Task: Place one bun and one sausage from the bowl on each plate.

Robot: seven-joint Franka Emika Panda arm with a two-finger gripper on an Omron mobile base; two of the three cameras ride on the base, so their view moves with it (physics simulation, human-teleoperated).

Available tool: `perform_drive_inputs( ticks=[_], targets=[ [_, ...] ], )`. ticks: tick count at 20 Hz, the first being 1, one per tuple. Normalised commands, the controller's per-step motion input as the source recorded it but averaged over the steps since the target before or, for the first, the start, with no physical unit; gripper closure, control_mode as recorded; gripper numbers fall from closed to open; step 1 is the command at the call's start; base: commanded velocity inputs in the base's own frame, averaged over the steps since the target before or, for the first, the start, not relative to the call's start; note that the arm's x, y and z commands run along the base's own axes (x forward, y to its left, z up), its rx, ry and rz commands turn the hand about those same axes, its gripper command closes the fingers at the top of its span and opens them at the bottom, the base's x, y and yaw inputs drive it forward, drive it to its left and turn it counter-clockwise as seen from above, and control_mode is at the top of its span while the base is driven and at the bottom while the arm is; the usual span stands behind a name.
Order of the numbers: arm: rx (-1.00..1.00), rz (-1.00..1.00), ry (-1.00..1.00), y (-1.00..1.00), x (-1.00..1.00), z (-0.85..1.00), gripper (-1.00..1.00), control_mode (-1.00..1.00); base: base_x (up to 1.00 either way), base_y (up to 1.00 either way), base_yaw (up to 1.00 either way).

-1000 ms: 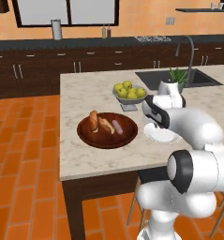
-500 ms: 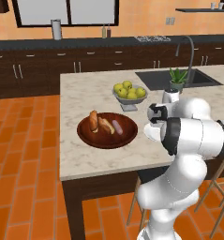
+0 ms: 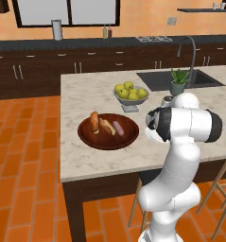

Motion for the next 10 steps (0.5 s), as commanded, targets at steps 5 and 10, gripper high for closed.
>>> perform_drive_inputs(
  ticks=[5,10],
  targets=[
    [0.0,0.01,-0.05,0.11,-0.14,0.78,-1.0,-1.0,0.0,0.0,0.0],
    [0.0,0.17,-0.01,0.75,-0.48,1.0,-1.0,-1.0,0.0,0.0,0.0]
  ],
)
